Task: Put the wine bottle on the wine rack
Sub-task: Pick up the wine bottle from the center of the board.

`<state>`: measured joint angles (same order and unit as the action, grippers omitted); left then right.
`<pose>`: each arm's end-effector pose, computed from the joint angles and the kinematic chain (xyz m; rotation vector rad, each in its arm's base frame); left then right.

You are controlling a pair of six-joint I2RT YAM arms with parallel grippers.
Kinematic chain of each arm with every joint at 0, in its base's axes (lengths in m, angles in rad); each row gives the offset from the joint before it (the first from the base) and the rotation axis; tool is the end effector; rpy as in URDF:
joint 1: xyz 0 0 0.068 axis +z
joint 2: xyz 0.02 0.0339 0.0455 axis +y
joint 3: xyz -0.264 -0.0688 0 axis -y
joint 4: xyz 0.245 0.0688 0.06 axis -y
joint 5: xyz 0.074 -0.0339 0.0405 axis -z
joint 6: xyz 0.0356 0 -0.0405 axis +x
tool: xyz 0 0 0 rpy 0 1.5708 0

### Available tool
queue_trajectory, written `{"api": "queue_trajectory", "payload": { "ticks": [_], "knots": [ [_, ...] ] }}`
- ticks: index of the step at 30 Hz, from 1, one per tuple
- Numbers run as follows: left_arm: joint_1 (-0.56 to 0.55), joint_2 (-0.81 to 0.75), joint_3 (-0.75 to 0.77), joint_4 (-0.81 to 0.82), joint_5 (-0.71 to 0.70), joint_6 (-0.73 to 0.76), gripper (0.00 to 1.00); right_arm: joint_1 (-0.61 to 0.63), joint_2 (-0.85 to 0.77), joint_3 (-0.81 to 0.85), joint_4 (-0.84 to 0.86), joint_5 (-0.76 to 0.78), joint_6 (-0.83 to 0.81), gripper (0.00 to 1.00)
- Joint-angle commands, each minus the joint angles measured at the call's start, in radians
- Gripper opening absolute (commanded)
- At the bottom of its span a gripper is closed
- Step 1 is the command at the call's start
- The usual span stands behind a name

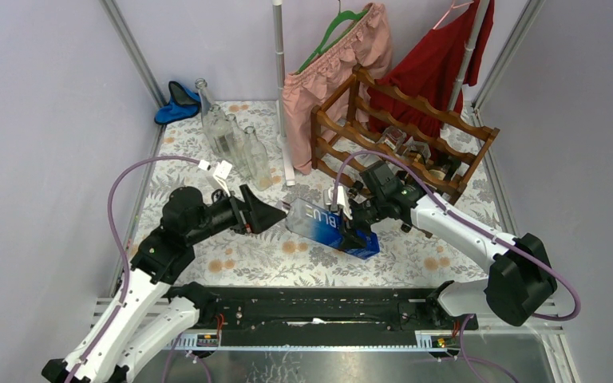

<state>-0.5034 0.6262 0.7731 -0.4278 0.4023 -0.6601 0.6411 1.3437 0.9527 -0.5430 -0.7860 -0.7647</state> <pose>0.1179 -0.0808 0.3338 0.1476 1.9945 -1.1539 0.2004 0.1810 0.2531 -1.7387 1.5625 0.9112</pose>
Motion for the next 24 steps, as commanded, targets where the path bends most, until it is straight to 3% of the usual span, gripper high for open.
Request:
{"api": "queue_trajectory", "payload": {
  "ticks": [1, 3, 14, 24],
  "knots": [
    [0.032, 0.011, -0.05, 0.133, 0.097, -0.288, 0.99, 0.018, -0.022, 0.063, 0.068, -0.016, -0.067, 0.0],
    [0.036, 0.016, -0.096, 0.245, 0.146, -0.378, 0.99, 0.022, -0.012, 0.066, 0.064, -0.005, -0.077, 0.0],
    [0.02, 0.153, -0.146, 0.322, 0.216, -0.433, 0.98, 0.072, 0.029, 0.092, 0.048, 0.056, -0.096, 0.0],
    [-0.045, 0.21, -0.225, 0.417, 0.237, -0.466, 0.83, 0.088, 0.068, 0.13, 0.021, 0.07, -0.098, 0.0]
  ]
}}
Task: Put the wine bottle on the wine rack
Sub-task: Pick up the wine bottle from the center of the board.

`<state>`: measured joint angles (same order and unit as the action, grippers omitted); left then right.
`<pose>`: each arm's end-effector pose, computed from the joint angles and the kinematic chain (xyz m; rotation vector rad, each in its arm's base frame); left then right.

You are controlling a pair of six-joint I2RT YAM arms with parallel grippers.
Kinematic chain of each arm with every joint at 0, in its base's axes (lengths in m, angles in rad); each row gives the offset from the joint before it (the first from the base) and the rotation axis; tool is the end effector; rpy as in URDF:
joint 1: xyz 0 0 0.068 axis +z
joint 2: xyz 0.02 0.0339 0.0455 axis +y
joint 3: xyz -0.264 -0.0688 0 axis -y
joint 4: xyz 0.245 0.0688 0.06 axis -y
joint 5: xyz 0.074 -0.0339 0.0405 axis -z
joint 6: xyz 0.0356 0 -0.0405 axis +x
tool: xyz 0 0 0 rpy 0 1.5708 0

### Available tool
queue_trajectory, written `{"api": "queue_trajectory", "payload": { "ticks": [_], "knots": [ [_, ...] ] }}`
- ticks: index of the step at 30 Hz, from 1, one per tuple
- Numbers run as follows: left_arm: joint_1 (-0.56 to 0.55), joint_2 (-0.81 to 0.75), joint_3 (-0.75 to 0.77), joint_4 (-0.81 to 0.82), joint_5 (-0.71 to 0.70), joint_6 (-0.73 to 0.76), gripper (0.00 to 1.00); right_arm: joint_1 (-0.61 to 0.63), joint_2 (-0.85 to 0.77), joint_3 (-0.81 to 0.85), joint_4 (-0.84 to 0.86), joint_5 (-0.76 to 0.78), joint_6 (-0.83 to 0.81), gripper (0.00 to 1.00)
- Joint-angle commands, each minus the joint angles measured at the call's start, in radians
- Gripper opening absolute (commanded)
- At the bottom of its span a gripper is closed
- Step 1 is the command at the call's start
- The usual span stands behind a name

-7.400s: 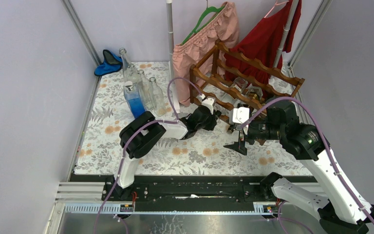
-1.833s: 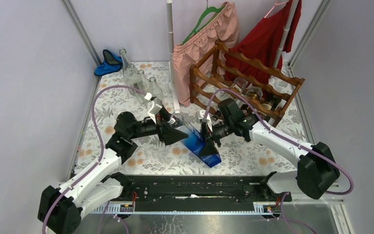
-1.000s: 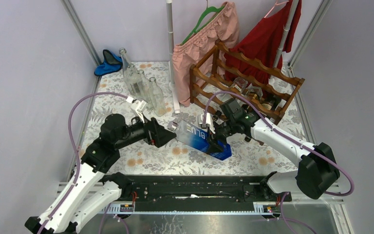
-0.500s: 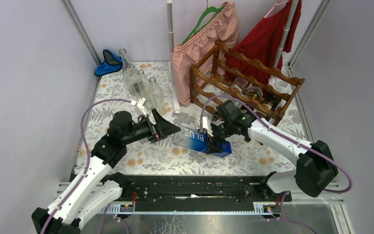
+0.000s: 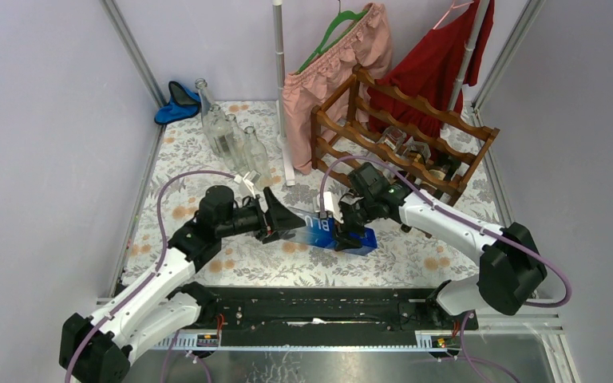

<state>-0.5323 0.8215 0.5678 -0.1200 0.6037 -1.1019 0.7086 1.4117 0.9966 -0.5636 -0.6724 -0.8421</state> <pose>0.1522 -0.1131 0.2657 -0.1712 2.2610 -1.5756 0.2008 0.2013 0.2458 -1.8640 1.5361 0.7886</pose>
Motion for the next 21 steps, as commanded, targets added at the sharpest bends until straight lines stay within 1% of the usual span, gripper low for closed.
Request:
{"api": "queue_trajectory", "payload": {
  "ticks": [1, 5, 7, 10, 13, 15, 17, 18, 19, 20, 21],
  "knots": [
    [-0.018, 0.018, -0.022, 0.112, 0.035, -0.023, 0.81, 0.026, 0.004, 0.089, 0.039, -0.036, -0.023, 0.0],
    [-0.018, 0.031, -0.02, 0.117, 0.037, -0.012, 0.73, 0.054, 0.016, 0.091, 0.027, 0.008, -0.042, 0.0],
    [-0.017, 0.04, -0.012, 0.105, 0.036, 0.003, 0.67, 0.064, 0.021, 0.092, 0.022, 0.026, -0.049, 0.0],
    [-0.017, 0.047, -0.005, 0.075, 0.034, 0.025, 0.54, 0.069, 0.027, 0.1, 0.008, 0.047, -0.062, 0.0],
    [-0.017, 0.05, -0.014, 0.078, 0.047, 0.027, 0.45, 0.071, 0.032, 0.112, -0.01, 0.061, -0.075, 0.0],
    [-0.016, 0.052, -0.018, 0.078, 0.057, 0.028, 0.33, 0.072, 0.037, 0.123, -0.026, 0.076, -0.083, 0.0],
    [-0.017, 0.054, -0.02, 0.062, 0.061, 0.039, 0.25, 0.072, 0.044, 0.137, -0.044, 0.092, -0.09, 0.0],
    [-0.017, 0.058, -0.018, 0.042, 0.061, 0.051, 0.25, 0.072, 0.048, 0.146, -0.054, 0.105, -0.092, 0.0],
    [-0.015, 0.061, -0.016, 0.024, 0.062, 0.066, 0.27, 0.073, 0.049, 0.157, -0.063, 0.114, -0.094, 0.0],
    [-0.014, 0.064, -0.01, -0.005, 0.062, 0.08, 0.37, 0.072, 0.049, 0.163, -0.073, 0.124, -0.096, 0.0],
    [-0.012, 0.067, -0.004, -0.028, 0.059, 0.091, 0.49, 0.073, 0.048, 0.166, -0.078, 0.133, -0.097, 0.0]
  ]
}}
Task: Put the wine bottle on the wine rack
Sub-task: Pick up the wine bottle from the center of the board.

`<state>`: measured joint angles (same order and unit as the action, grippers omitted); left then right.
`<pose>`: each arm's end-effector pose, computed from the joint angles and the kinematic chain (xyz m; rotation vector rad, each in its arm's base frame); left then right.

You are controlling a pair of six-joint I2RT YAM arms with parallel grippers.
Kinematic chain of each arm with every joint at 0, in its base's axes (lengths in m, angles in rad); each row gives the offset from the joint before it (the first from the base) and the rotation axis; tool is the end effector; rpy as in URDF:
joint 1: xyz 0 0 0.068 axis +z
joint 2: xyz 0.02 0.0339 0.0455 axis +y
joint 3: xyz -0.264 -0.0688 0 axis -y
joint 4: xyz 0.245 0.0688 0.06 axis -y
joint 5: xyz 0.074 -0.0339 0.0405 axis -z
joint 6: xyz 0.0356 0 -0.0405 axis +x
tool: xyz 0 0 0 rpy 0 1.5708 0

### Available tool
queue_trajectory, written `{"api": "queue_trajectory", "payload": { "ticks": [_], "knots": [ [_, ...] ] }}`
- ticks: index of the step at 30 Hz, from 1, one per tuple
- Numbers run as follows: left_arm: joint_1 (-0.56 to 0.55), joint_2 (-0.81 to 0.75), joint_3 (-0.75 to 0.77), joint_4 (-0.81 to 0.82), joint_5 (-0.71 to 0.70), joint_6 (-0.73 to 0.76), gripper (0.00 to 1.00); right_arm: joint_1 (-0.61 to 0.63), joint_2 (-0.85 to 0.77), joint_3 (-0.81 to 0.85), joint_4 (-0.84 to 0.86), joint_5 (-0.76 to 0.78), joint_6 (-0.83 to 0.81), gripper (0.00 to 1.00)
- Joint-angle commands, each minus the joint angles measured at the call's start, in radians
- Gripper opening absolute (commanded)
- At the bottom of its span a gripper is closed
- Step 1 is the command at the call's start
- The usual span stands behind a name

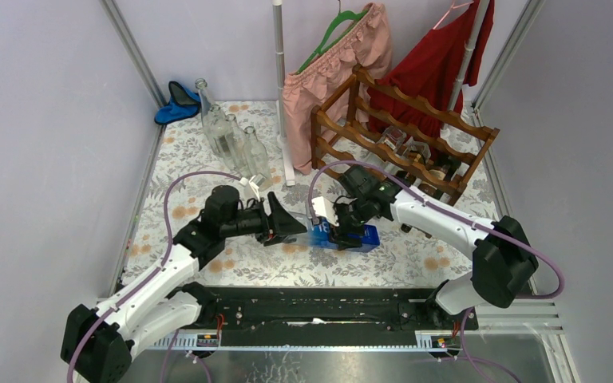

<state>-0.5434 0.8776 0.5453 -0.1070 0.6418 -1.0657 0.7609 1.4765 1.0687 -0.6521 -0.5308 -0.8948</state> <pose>0.1561 -0.1192 0.2498 -0.1242 2.3347 -1.5739 0.2012 0.2165 0.2429 -1.9838 1.5784 0.6416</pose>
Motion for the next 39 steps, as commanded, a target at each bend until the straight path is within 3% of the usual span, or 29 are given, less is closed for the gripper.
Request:
{"api": "queue_trajectory", "payload": {
  "ticks": [1, 2, 4, 19, 25, 31, 34, 35, 39],
  "knots": [
    [0.002, 0.009, 0.023, -0.062, 0.016, 0.064, 0.6, 0.02, -0.018, 0.095, 0.006, 0.0, -0.046, 0.0],
    [0.002, 0.006, 0.028, -0.076, 0.01, 0.07, 0.68, 0.02, -0.02, 0.097, 0.001, 0.009, -0.048, 0.0],
    [0.006, -0.003, 0.033, -0.094, -0.003, 0.076, 0.73, 0.021, -0.025, 0.096, -0.002, 0.023, -0.05, 0.0],
    [0.022, 0.007, -0.016, -0.016, 0.041, 0.02, 0.7, 0.044, -0.045, 0.08, 0.006, 0.072, -0.05, 0.0],
    [0.023, 0.018, -0.05, 0.058, 0.067, -0.023, 0.77, 0.054, -0.041, 0.08, 0.01, 0.072, -0.047, 0.0],
    [0.023, 0.021, -0.067, 0.096, 0.077, -0.041, 0.75, 0.062, -0.035, 0.084, 0.011, 0.073, -0.046, 0.0],
    [0.022, 0.015, -0.069, 0.097, 0.076, -0.046, 0.67, 0.065, -0.029, 0.086, 0.012, 0.074, -0.044, 0.0],
    [0.022, 0.015, -0.071, 0.1, 0.077, -0.048, 0.59, 0.066, -0.027, 0.087, 0.011, 0.073, -0.043, 0.0],
    [0.022, 0.01, -0.1, 0.151, 0.102, -0.071, 0.11, 0.069, -0.019, 0.102, 0.006, 0.067, -0.029, 0.01]
  ]
}}
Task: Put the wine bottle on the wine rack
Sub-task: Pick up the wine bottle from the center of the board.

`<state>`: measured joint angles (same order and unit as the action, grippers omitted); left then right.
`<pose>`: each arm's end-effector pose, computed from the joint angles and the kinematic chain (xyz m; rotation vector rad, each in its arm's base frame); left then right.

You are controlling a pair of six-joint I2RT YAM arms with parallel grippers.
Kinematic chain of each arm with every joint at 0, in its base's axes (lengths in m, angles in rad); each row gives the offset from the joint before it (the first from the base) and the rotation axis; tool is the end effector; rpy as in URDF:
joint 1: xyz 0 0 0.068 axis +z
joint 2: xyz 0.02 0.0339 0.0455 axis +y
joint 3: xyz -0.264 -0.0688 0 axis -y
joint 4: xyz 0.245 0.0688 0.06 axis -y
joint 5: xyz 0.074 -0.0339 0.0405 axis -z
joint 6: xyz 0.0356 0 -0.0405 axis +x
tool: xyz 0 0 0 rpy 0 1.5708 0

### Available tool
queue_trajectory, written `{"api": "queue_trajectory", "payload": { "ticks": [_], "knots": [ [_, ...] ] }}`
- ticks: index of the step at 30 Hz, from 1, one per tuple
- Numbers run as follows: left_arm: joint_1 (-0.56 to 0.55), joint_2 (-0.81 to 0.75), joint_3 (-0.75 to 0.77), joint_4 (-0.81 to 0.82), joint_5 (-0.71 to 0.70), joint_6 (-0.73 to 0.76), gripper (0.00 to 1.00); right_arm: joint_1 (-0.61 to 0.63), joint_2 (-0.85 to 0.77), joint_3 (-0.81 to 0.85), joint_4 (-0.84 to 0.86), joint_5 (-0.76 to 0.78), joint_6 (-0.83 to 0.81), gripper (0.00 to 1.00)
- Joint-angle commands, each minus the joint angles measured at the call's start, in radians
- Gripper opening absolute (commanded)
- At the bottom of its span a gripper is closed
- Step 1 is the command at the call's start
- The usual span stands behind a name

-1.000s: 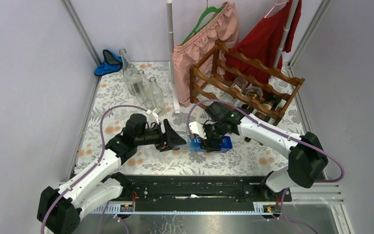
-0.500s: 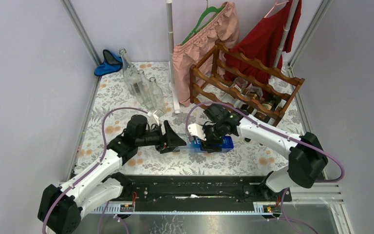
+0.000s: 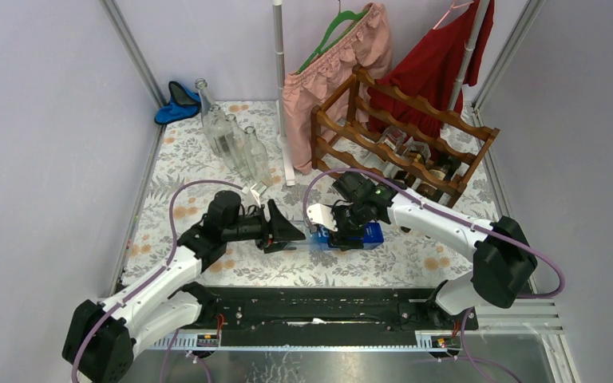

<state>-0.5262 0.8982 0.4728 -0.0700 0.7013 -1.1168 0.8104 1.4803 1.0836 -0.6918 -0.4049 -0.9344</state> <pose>0.1549 -0.1165 0.2254 -0.1951 2.4163 -1.6241 0.1930 0.2233 0.2425 -2.0723 1.5687 0.4922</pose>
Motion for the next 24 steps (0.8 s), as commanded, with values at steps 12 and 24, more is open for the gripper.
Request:
{"api": "queue_trajectory", "payload": {
  "ticks": [12, 24],
  "knots": [
    [0.08, -0.203, -0.286, 0.399, 0.061, -0.215, 0.0, 0.009, -0.058, 0.258, -0.098, -0.186, 0.106, 1.0],
    [0.155, -0.443, -0.497, 0.642, -0.029, -0.436, 0.0, -0.132, -0.127, 0.517, -0.208, -0.444, 0.224, 1.0]
  ]
}}
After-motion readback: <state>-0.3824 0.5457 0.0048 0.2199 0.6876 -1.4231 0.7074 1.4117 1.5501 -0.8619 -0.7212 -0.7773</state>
